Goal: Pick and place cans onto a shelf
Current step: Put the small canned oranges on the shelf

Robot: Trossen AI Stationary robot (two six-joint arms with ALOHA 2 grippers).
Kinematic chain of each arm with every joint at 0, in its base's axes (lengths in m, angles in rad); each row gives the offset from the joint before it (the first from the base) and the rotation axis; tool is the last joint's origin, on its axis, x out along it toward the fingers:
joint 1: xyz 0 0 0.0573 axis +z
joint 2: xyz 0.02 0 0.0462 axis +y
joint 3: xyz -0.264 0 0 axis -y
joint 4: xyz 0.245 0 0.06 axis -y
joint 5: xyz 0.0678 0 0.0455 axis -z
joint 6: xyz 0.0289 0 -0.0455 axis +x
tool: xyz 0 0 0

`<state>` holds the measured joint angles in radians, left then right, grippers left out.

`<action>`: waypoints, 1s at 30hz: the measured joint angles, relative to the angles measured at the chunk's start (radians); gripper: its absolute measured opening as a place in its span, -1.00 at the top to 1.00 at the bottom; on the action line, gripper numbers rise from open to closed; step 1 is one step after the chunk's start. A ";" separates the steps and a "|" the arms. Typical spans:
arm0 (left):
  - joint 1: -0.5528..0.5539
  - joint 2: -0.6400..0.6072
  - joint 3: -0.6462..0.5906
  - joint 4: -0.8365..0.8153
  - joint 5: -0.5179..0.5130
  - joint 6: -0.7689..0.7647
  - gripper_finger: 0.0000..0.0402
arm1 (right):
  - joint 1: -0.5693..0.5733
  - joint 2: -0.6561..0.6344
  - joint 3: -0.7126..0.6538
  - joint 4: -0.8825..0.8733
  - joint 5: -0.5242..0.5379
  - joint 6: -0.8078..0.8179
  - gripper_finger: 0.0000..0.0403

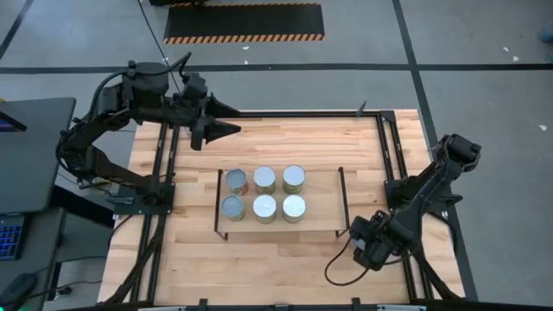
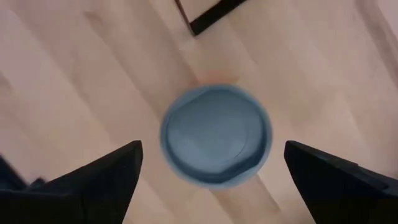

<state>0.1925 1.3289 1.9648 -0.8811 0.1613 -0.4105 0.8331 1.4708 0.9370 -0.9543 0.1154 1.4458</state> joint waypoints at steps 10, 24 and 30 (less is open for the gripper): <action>0.000 0.000 0.000 0.001 -0.007 -0.045 -0.51 | -0.023 0.000 -0.062 0.129 -0.004 -0.057 -0.99; 0.000 0.000 0.000 0.002 -0.007 0.030 -0.51 | -0.014 0.001 -0.146 0.197 0.020 -0.141 -0.72; 0.000 0.000 0.000 0.002 -0.007 0.055 -0.50 | 0.047 -0.009 -0.133 0.175 -0.027 -0.224 -0.48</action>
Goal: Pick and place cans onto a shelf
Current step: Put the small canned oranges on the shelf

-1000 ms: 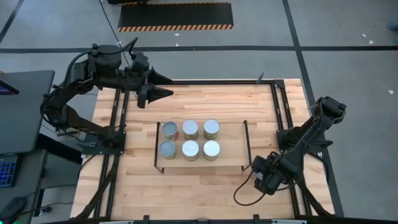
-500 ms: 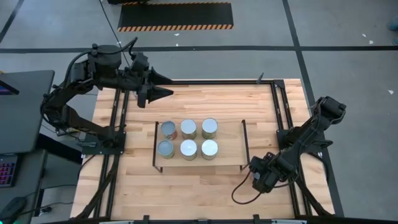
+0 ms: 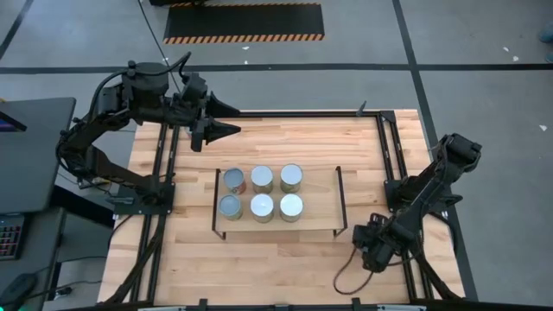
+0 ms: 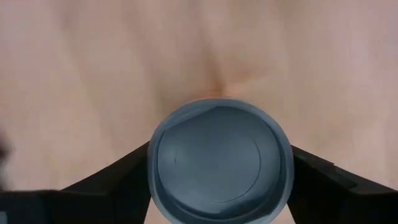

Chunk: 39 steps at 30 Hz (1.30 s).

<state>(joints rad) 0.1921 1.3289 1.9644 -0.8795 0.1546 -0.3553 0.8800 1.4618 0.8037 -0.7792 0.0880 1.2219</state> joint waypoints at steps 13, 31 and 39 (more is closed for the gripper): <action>0.000 0.000 0.000 0.008 0.000 0.022 -0.50 | -0.018 -0.193 0.450 -0.282 -0.074 -0.417 -0.47; 0.000 0.000 0.000 0.016 -0.022 0.012 -0.50 | -0.514 -0.150 0.739 -0.383 0.103 -0.678 -0.46; 0.000 0.000 0.000 0.016 -0.081 0.000 -0.50 | -0.652 0.059 0.972 -0.636 0.048 -0.358 -0.46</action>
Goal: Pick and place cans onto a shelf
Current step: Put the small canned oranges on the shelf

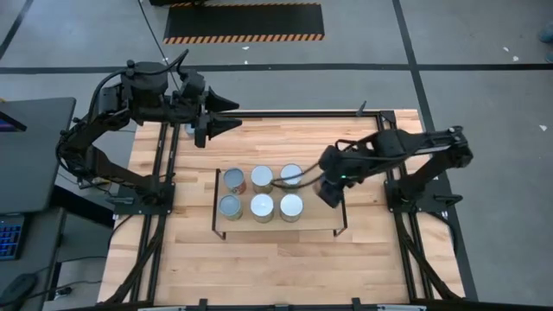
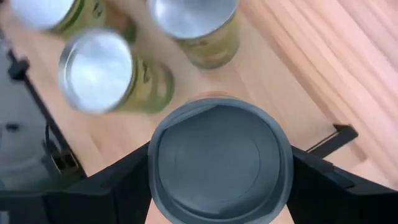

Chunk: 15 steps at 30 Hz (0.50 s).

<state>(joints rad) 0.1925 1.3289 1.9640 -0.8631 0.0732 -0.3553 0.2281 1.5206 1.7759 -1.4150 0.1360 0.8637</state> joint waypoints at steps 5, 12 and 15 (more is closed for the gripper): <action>0.000 0.000 0.000 0.000 -0.002 0.008 -0.50 | -0.037 0.063 0.077 -0.043 0.073 0.199 -0.46; 0.000 0.000 0.000 -0.002 -0.002 0.064 -0.50 | -0.075 0.115 0.073 -0.129 0.121 0.620 -0.47; 0.000 0.000 0.000 -0.005 -0.001 0.085 -0.50 | -0.075 0.136 0.073 -0.126 0.133 0.804 -0.47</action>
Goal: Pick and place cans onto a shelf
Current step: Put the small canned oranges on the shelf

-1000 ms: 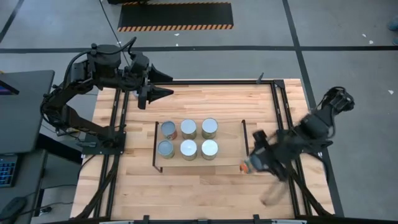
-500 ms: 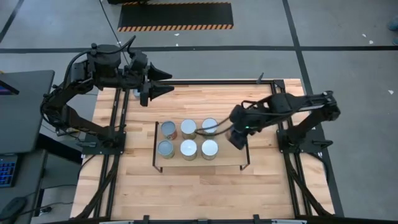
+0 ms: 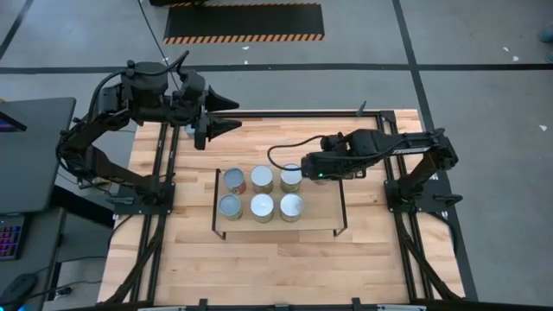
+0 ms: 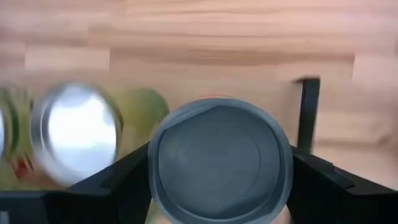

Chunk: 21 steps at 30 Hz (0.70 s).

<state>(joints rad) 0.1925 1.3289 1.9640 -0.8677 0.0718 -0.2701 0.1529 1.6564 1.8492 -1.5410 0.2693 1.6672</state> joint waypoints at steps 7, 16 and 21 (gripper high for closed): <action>0.000 0.000 0.000 -0.013 0.003 0.066 -0.50 | -0.007 0.022 -0.001 -0.003 -0.003 0.408 -0.47; 0.000 0.000 0.000 -0.069 0.003 0.084 -0.50 | -0.092 0.040 -0.008 -0.010 -0.060 0.611 -0.47; 0.000 0.000 0.000 -0.068 0.003 0.107 -0.50 | -0.111 0.072 -0.011 -0.028 -0.131 0.630 -0.47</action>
<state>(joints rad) 0.1921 1.3285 1.9640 -0.9360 0.0752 -0.1631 0.0414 1.7285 1.8381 -1.5694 0.1379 2.2972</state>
